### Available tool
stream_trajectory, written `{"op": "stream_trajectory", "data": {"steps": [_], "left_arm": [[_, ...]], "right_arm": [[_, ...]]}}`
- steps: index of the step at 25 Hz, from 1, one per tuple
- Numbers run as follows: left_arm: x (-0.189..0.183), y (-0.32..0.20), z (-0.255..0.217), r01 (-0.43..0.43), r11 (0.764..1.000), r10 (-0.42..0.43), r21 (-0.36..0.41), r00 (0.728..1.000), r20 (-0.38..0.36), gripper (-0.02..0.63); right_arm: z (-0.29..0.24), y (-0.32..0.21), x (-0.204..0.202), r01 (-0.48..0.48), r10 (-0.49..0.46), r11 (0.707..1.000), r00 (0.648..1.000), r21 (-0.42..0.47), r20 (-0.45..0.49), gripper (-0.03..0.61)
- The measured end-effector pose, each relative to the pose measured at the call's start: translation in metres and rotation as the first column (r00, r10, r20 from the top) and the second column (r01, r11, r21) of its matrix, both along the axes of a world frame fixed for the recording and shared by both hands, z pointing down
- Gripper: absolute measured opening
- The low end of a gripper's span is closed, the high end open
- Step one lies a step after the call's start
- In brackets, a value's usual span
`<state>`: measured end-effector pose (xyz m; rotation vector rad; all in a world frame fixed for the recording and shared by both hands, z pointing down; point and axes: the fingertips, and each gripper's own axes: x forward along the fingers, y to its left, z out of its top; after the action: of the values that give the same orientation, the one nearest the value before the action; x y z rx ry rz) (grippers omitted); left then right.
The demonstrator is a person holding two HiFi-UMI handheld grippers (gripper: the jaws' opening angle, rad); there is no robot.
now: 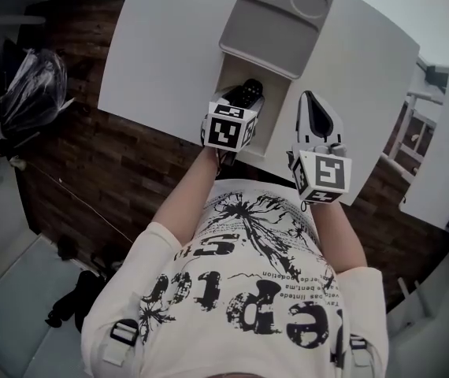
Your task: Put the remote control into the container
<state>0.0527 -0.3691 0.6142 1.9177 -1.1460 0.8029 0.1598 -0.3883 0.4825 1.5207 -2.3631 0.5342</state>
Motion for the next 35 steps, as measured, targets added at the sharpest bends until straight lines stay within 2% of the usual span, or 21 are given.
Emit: {"op": "stream_trajectory", "data": {"steps": [7, 13, 18, 23, 29, 33, 35], "left_arm": [[-0.001, -0.002, 0.002, 0.008, 1.000, -0.008, -0.010, 1.000, -0.007, 0.249], [0.002, 0.000, 0.005, -0.029, 0.999, 0.030, -0.017, 0.999, 0.035, 0.249], [0.004, 0.002, 0.002, -0.050, 0.998, 0.050, -0.030, 0.999, -0.010, 0.250], [0.006, 0.002, 0.000, -0.069, 0.997, 0.068, -0.040, 0.997, -0.024, 0.276], [0.008, 0.002, -0.017, -0.105, 0.994, 0.105, 0.009, 0.994, -0.031, 0.276], [-0.005, 0.005, -0.036, -0.079, 0.995, 0.081, 0.054, 0.996, -0.035, 0.275], [-0.014, 0.004, -0.050, -0.046, 0.995, 0.051, 0.084, 0.997, -0.063, 0.275]], "right_arm": [[0.002, -0.005, 0.001, -0.009, 0.009, 1.000, 1.000, -0.008, -0.011, 0.002], [0.002, -0.006, -0.001, -0.021, 0.021, 1.000, 1.000, -0.008, -0.012, 0.002], [-0.006, -0.004, -0.006, -0.036, 0.036, 0.999, 0.999, 0.005, -0.012, 0.002], [-0.013, 0.001, -0.002, -0.061, 0.062, 0.998, 0.998, 0.019, -0.021, 0.002], [-0.016, 0.015, -0.002, -0.084, 0.085, 0.996, 0.996, 0.032, -0.040, 0.002], [-0.024, 0.025, -0.008, -0.096, 0.098, 0.994, 0.994, 0.050, -0.040, 0.002], [-0.028, 0.029, -0.011, -0.104, 0.106, 0.993, 0.994, 0.059, -0.040, 0.002]]}}
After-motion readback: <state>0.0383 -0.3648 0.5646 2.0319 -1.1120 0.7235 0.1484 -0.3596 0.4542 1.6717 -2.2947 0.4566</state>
